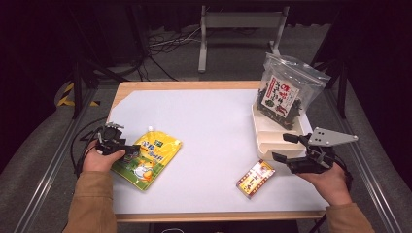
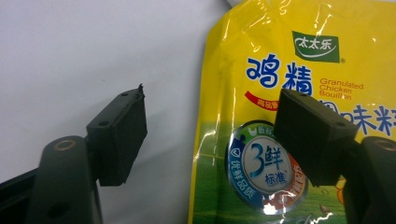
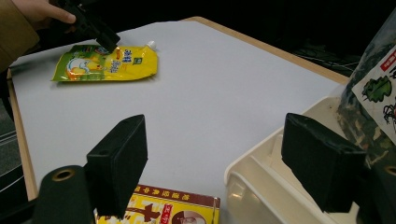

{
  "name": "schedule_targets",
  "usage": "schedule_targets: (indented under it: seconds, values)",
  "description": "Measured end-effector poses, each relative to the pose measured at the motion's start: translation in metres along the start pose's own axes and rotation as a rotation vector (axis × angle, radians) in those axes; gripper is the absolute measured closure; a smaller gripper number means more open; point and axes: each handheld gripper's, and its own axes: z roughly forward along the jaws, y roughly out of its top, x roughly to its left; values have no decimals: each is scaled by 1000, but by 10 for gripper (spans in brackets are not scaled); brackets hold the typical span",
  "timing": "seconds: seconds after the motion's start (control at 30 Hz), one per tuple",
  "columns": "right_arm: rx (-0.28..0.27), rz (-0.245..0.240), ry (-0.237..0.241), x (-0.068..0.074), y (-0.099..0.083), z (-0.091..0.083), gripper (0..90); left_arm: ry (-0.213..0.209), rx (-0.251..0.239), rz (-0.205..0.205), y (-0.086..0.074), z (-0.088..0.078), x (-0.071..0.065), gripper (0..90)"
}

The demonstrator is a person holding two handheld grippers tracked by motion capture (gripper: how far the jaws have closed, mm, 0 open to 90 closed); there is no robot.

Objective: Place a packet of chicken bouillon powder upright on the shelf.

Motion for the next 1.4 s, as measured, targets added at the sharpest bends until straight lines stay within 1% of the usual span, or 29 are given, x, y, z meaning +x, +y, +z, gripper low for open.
schedule_targets:
  seconds: [0.03, 0.07, 0.17, 0.23, 0.27, 0.3, 0.33, 0.37, 0.4, 0.47, 0.63, 0.7, 0.73, 0.77, 0.8, 0.83, 0.93, 0.97, 1.07, 1.13, 1.2, 1.3, 1.4]
  values:
    - [0, 2, 0, 0, 0, 0, 224, -6, 11, 2, 0, 1, 0, 277]
    - [0, 2, 0, 0, 0, 0, 224, -6, 11, 2, 0, 1, 0, 273]
    - [0, 5, 2, 0, 0, 0, 222, -27, 29, -9, -1, 2, -1, 266]
    - [1, 4, 3, 0, 0, 1, 221, -50, 39, -22, -1, 3, -2, 270]
    - [2, 4, 3, 0, 0, 1, 221, -54, 40, -15, -1, 3, -2, 268]
    - [2, 3, 3, 0, -1, 1, 221, -64, 47, 0, -2, 3, -3, 286]
    - [2, 3, 3, 0, -1, 1, 221, -64, 47, 0, -2, 3, -3, 325]
    - [3, 4, 3, 0, -1, 1, 221, -76, 51, 6, -2, 3, -5, 325]
    - [3, 4, 3, 0, -1, 2, 221, -80, 55, 15, -1, 3, -6, 376]
    - [7, 8, 7, 0, -1, 3, 220, -70, 65, 14, -1, 3, -9, 377]
    - [13, 4, 11, 2, -1, 5, 220, -69, 69, 0, -1, 3, -11, 407]
    - [13, 4, 11, 2, -1, 6, 220, -67, 86, -14, 0, 3, -13, 446]
    - [14, 5, 10, 2, -1, 6, 220, -71, 92, -13, 1, 3, -14, 473]
    - [14, 6, 12, 2, -1, 6, 220, -80, 97, -16, 1, 3, -15, 507]
    - [14, 6, 13, 2, -2, 6, 221, -89, 104, -15, 2, 3, -16, 562]
    - [15, 6, 13, 2, -2, 6, 221, -94, 108, -14, 2, 3, -16, 589]
    - [16, 6, 14, 2, -2, 6, 223, -94, 109, -17, 2, 3, -18, 628]
    - [16, 6, 14, 2, -2, 6, 223, -92, 113, -16, 3, 3, -19, 628]
    - [17, 4, 14, 2, -2, 7, 225, -82, 114, -13, 3, 2, -19, 674]
    - [16, 4, 15, 2, -2, 7, 227, -84, 110, -24, 4, 0, -20, 739]
    - [17, 3, 14, 2, -2, 6, 228, -83, 114, -31, 5, -1, -20, 772]
    - [15, 3, 13, 2, -2, 6, 229, -82, 116, -34, 6, -3, -21, 791]
    - [14, 4, 10, 2, -2, 5, 231, -85, 109, -28, 8, -8, -22, 800]
